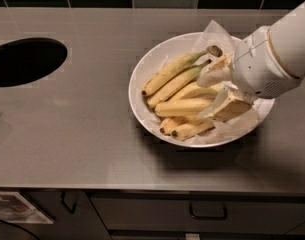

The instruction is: Pick banana from white bowl

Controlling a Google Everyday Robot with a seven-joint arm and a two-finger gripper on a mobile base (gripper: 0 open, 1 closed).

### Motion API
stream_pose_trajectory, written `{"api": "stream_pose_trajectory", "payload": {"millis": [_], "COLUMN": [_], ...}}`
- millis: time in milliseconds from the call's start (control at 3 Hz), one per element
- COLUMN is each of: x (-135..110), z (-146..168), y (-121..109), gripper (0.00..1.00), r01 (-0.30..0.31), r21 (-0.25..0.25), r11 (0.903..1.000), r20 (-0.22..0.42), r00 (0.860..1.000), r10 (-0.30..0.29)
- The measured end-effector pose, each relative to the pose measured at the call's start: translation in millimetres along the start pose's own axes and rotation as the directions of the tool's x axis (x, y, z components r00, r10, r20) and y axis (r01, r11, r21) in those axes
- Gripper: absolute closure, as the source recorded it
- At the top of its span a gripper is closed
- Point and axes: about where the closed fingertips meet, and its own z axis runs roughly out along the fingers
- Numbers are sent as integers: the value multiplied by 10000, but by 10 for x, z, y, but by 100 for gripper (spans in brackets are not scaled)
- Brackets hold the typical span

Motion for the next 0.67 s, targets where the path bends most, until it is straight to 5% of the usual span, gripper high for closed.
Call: {"api": "stream_pose_trajectory", "payload": {"millis": [667], "x": [137], "z": [198], "y": [15], "gripper": [49], "r01": [-257], "r21": [-472], "r11": [9986], "r20": [-236], "r00": [9994], "r10": [246]}}
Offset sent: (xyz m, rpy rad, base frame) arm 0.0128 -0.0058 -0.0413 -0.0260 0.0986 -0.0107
